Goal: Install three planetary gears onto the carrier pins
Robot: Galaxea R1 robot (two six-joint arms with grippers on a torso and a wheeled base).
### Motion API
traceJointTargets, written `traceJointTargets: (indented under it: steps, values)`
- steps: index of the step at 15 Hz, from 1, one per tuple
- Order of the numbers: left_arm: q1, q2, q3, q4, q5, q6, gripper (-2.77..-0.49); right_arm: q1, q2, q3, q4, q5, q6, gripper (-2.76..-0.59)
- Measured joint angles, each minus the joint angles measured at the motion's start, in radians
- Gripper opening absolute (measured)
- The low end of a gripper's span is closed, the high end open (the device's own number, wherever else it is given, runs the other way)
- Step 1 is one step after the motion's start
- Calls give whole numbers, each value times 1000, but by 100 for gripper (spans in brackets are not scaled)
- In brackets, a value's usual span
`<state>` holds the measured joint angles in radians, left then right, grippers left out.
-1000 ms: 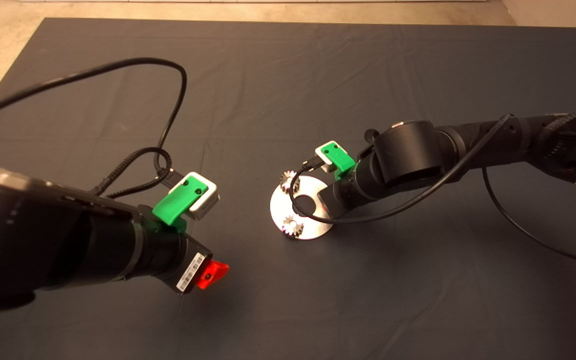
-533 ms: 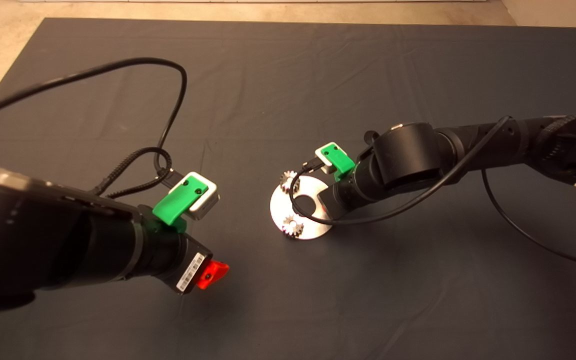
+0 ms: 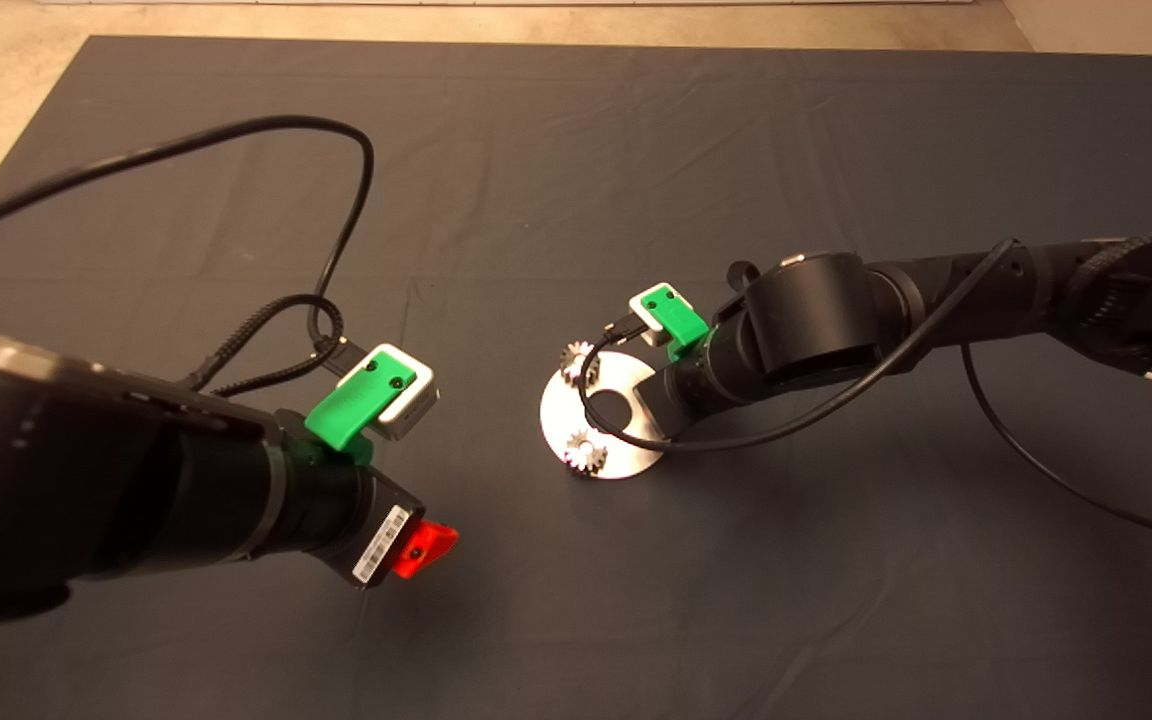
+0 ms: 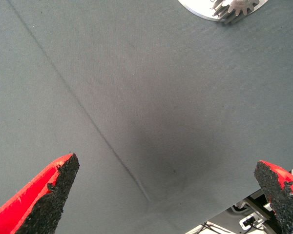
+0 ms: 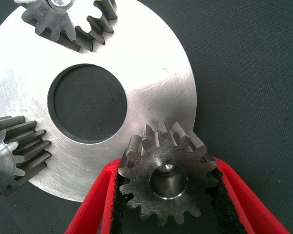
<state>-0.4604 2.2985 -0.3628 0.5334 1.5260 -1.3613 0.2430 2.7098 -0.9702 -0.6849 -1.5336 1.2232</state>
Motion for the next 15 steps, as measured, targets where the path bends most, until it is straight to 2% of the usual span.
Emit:
traceJointTargets:
  steps: [10, 15]
  values:
    - [0, -2, 0, 0, 0, 0, -64, -1, 1, -11, -1, 6, -7, -231]
    - [0, -2, 0, 0, 0, 0, -64, -2, 6, -18, -2, 3, -7, -230]
